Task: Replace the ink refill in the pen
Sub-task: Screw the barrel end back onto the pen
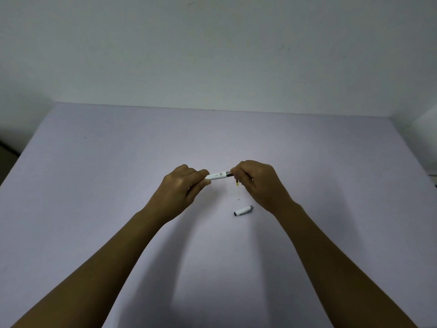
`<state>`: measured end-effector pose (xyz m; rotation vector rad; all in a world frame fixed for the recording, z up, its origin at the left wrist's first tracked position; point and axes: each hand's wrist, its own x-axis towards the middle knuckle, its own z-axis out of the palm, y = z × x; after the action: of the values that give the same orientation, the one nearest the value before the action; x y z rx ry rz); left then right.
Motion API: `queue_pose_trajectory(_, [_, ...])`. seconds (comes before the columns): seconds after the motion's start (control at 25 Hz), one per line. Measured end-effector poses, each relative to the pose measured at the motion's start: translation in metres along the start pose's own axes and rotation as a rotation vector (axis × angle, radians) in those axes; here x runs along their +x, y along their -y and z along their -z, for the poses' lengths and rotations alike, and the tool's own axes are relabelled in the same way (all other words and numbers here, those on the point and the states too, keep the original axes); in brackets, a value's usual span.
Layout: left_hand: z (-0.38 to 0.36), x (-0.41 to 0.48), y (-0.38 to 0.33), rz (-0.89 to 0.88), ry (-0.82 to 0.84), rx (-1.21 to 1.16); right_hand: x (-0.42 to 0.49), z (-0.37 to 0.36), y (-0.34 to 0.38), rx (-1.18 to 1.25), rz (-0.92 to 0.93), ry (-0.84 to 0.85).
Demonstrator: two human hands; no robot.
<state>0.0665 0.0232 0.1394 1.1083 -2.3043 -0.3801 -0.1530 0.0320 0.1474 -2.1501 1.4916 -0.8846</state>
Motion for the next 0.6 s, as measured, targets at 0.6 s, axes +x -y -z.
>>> queue_pose_trajectory(0.6, [0.0028,0.0007,-0.0053,-0.04,-0.01,0.026,-0.0024,0.009,0.0045,0.1,-0.038,0.109])
